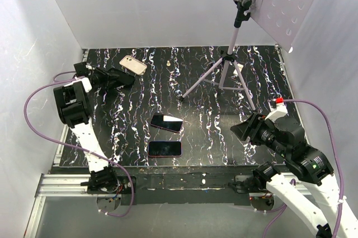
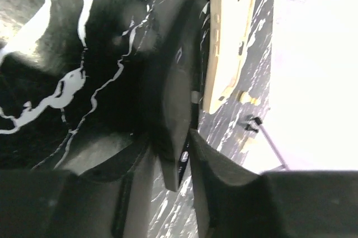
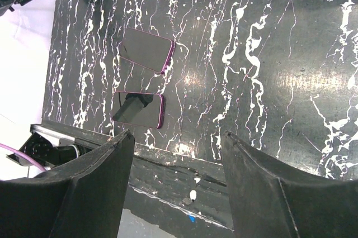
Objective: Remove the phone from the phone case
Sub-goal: Place the phone case at the center of the board, then reset both arms
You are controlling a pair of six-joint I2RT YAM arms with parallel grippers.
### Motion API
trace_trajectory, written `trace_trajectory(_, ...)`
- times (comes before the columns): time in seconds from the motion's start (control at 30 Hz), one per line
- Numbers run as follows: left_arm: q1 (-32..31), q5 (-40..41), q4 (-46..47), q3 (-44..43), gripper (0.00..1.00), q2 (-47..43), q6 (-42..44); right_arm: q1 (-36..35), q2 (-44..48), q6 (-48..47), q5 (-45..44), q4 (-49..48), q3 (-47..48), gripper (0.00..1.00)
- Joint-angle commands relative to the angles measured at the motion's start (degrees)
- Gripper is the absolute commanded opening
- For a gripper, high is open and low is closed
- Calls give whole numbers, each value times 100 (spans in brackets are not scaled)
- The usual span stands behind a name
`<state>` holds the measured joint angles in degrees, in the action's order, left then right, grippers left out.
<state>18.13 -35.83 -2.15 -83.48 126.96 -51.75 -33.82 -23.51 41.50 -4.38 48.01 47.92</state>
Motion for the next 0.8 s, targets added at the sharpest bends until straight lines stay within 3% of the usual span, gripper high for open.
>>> trace_trajectory(0.0,-38,-213,-304,-239,38,-83,42,-10,-22,8,-28,-46,270,69)
trace_trajectory(0.07,-29,-284,-232,-107,53,-197,24,-10,-66,-71,68,-46,340,70)
trace_trajectory(0.17,-29,-108,-101,252,94,-592,50,-10,-128,-168,43,129,542,73)
trace_trajectory(0.2,-29,-38,-214,297,98,-750,103,-10,-145,-177,-27,217,612,74)
trace_trajectory(0.33,-142,768,-1390,630,98,-1733,533,-10,-119,-194,-615,665,885,75)
trace_trajectory(0.47,-870,2401,-1718,2077,98,-3594,815,-2,30,-63,-1370,1192,1149,77)
trace_trajectory(0.53,-1590,3061,-1587,2651,98,-4483,955,-10,170,-45,-1600,1290,1237,77)
trace_trajectory(0.63,-3232,4685,-1525,3213,98,-5791,1219,-10,478,-106,-1811,1246,1255,80)
trace_trajectory(0.7,-4182,5216,-695,3854,98,-6784,1508,-10,645,-238,-1821,1193,1290,82)
trace_trajectory(0.77,-4711,5358,404,4478,98,-7691,1728,-10,786,-317,-1838,1158,1342,83)
